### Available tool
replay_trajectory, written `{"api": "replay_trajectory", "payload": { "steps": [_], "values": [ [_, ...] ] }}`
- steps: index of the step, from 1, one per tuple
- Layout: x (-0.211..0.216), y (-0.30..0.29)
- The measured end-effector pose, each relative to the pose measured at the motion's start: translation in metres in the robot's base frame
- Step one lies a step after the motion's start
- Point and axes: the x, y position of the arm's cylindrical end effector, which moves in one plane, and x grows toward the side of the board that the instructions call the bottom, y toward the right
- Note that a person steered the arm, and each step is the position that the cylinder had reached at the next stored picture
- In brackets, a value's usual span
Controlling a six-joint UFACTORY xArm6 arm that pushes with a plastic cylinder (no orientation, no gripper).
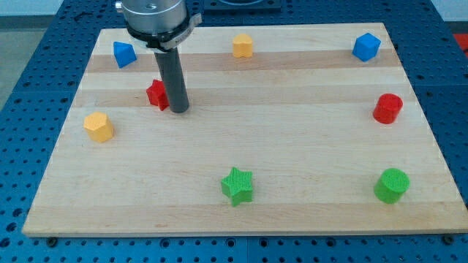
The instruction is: Move the red star closer to the blue triangle
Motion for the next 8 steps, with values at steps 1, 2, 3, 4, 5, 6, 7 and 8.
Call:
{"api": "replay_trajectory", "payload": {
  "steps": [1, 2, 3, 4, 5, 6, 7, 8],
  "values": [
    [-0.006, -0.009],
    [-0.017, -0.023],
    [-0.030, -0.036],
    [-0.039, -0.043],
    [-0.050, -0.050],
    [-0.069, -0.059],
    [-0.095, -0.072],
    [-0.102, -0.078]
  ]
}}
